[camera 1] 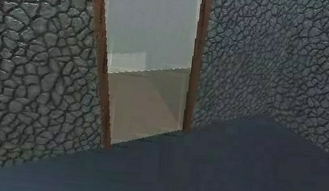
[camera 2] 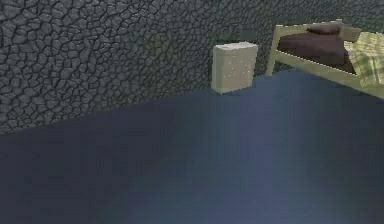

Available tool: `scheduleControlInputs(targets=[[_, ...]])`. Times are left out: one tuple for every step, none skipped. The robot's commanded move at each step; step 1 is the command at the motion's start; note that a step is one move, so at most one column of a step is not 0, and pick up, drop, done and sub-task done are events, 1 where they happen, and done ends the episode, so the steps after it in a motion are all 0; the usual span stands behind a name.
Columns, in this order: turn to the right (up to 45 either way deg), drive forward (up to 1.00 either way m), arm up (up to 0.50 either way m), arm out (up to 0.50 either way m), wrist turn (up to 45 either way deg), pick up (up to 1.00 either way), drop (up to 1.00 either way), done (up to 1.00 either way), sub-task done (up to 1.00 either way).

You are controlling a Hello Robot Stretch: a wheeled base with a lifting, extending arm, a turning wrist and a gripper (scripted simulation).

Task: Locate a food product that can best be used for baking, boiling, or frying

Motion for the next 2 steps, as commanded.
scheduleControlInputs(targets=[[0.0, 1.00, 0.00, 0.00, 0.0, 0.00, 0.00, 0.00, 0.00], [-3.0, 0.00, 0.00, 0.00, 0.0, 0.00, 0.00, 0.00, 0.00]])
